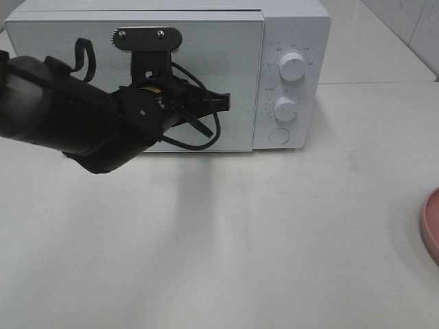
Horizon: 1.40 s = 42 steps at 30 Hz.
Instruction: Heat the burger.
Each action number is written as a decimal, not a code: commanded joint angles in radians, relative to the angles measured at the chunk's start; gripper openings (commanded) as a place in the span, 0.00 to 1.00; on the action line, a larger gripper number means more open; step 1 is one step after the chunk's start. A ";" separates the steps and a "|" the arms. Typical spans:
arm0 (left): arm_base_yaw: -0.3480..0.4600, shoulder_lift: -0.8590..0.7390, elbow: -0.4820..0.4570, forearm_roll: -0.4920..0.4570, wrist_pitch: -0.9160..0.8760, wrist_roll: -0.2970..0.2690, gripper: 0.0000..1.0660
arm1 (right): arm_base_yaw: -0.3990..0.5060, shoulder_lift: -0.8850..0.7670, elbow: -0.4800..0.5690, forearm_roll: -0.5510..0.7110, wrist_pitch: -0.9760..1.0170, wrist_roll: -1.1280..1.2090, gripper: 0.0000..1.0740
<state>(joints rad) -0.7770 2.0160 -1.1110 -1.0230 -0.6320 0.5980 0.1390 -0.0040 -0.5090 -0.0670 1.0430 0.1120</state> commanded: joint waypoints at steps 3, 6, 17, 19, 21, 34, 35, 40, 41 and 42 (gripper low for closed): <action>0.040 0.020 -0.075 0.013 -0.063 0.008 0.00 | -0.007 -0.026 0.003 0.002 -0.006 -0.008 0.70; 0.040 0.021 -0.076 0.020 -0.061 0.016 0.00 | -0.007 -0.026 0.003 0.002 -0.006 -0.008 0.70; 0.074 0.031 -0.134 0.022 -0.048 0.039 0.00 | -0.007 -0.026 0.003 0.002 -0.006 -0.008 0.70; 0.074 0.031 -0.134 0.028 -0.048 0.043 0.00 | -0.007 -0.026 0.003 0.002 -0.006 -0.008 0.70; 0.067 0.029 -0.132 0.022 -0.041 0.076 0.00 | -0.007 -0.026 0.003 0.002 -0.006 -0.008 0.70; -0.024 -0.040 -0.080 -0.187 0.088 0.346 0.00 | -0.007 -0.026 0.003 0.002 -0.006 -0.008 0.70; -0.024 -0.040 -0.080 -0.187 0.088 0.346 0.00 | -0.007 -0.026 0.003 0.002 -0.006 -0.008 0.70; -0.027 -0.091 -0.006 -0.195 0.257 0.340 0.02 | -0.007 -0.026 0.003 0.002 -0.006 -0.008 0.70; -0.027 -0.091 -0.006 -0.195 0.257 0.340 0.02 | -0.007 -0.026 0.003 0.002 -0.006 -0.008 0.70; -0.019 -0.105 0.009 -0.190 0.319 0.343 0.08 | -0.007 -0.026 0.003 0.002 -0.006 -0.008 0.70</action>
<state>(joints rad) -0.7980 1.9380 -1.1220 -1.2120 -0.4010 0.9330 0.1390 -0.0040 -0.5090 -0.0660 1.0420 0.1120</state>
